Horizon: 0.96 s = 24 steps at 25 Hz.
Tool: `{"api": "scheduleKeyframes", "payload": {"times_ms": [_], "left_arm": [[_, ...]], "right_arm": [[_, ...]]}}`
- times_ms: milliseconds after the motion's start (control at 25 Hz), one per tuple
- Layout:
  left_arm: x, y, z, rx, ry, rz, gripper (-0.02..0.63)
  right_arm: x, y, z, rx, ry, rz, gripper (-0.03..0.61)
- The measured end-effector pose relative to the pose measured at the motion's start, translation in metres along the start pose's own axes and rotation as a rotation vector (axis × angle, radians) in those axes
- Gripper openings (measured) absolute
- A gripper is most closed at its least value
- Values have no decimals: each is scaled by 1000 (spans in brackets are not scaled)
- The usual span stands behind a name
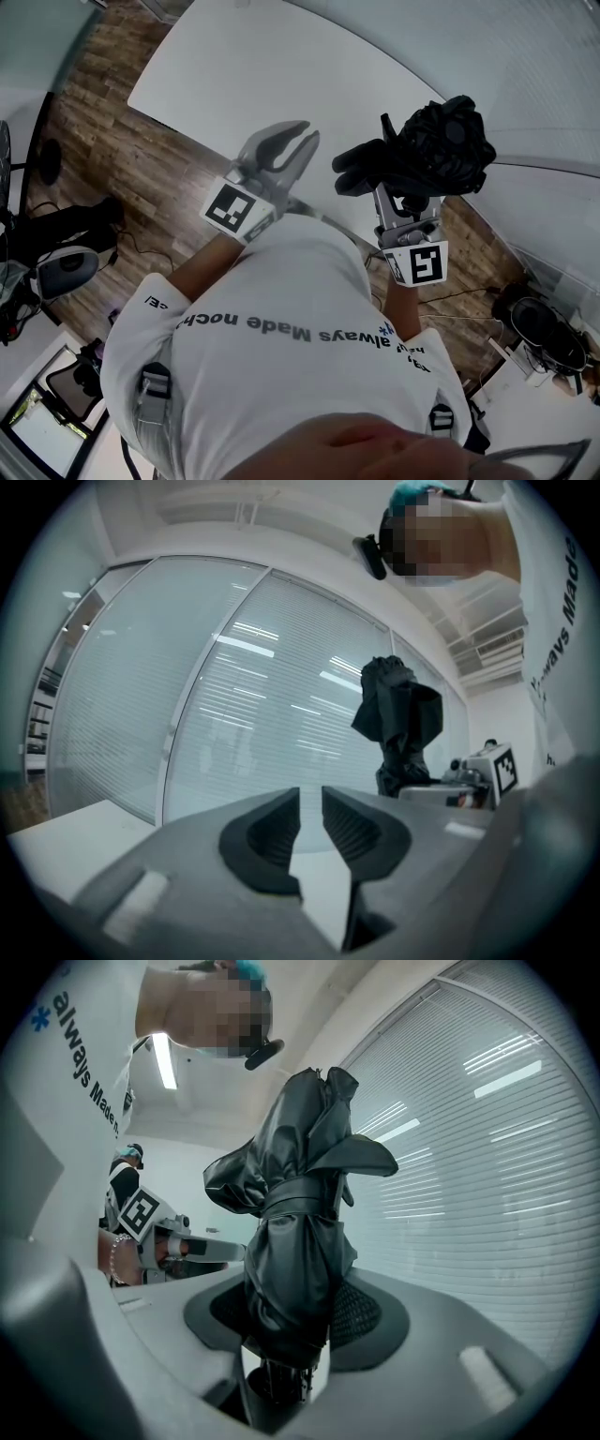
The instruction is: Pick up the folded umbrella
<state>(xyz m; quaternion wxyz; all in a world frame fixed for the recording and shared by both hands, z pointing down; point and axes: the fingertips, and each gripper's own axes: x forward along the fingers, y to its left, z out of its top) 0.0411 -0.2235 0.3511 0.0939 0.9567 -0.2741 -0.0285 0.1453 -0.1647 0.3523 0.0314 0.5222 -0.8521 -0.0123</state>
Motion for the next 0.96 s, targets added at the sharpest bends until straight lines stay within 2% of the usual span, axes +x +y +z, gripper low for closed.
{"api": "scheduleKeyframes", "payload": {"times_ms": [680,960], "left_arm": [[-2,5,-3,5,9,-2,74],[7,-11,-1,15,8,-12,74]], "right_arm": [[1,-4,1,-1,-12,-24,195],[-12,-14,6,-6,-14,-25,195]]}}
